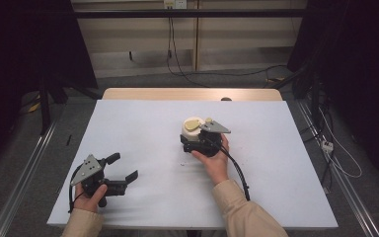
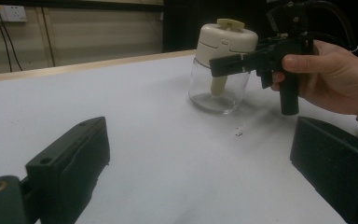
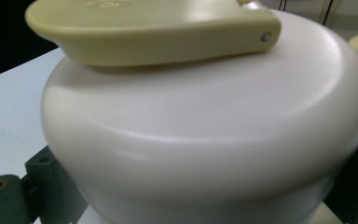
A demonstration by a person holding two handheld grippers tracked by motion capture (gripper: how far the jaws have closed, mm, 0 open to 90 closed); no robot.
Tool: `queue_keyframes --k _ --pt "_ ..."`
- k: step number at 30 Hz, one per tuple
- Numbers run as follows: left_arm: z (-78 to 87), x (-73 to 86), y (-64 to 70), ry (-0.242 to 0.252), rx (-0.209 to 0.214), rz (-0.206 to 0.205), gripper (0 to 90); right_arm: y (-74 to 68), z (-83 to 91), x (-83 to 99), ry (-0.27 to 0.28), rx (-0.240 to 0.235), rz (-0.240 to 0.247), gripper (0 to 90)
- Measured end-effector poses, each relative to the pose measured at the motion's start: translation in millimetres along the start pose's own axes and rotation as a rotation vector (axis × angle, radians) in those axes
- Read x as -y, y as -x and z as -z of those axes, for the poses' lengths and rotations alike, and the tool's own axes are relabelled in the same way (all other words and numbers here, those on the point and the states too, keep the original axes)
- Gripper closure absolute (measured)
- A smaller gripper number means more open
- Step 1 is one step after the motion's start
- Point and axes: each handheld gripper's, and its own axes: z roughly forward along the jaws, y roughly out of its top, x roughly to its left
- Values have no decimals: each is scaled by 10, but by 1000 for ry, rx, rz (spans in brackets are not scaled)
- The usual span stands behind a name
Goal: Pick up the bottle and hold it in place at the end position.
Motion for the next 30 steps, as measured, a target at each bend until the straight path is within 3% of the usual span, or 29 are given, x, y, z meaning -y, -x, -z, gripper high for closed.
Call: queue_keyframes --k 15,23,30 --pt "-10 -3 1 -4 2 -3 44 0 6 26 -3 1 -17 43" --pt "-134 -122 33 -3 -12 32 39 0 3 24 -3 -2 -3 45" --pt "-259 -243 57 -21 -20 31 40 -1 1 22 -7 -5 8 47"
